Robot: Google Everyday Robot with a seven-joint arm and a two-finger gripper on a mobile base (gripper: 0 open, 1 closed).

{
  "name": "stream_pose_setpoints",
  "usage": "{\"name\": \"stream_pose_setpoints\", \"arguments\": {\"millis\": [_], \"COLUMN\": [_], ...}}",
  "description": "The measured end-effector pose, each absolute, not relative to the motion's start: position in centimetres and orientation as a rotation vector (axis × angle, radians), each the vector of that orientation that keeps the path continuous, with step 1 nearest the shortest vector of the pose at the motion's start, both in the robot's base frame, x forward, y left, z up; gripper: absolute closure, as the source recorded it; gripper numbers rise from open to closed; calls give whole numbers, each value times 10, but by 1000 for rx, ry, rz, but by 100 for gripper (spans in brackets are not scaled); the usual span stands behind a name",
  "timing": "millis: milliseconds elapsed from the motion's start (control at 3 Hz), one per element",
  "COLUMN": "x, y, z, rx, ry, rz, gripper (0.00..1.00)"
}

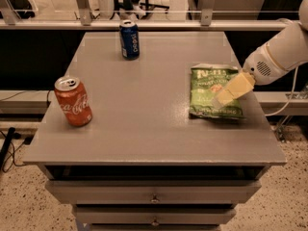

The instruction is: Move green jalapeno chip bag near pepsi can

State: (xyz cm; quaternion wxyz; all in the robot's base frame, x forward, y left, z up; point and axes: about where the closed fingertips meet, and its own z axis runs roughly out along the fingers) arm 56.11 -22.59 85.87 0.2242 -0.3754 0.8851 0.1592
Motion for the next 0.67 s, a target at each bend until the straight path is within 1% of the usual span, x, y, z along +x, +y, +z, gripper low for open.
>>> {"name": "stream_pose_setpoints", "arguments": {"millis": [333,667], "x": [576,590], "y": [-210,-206], "z": [855,869], "rx": [-993,-965], "ry": [2415,2369], "rz": [507,517], "gripper": [18,42]}}
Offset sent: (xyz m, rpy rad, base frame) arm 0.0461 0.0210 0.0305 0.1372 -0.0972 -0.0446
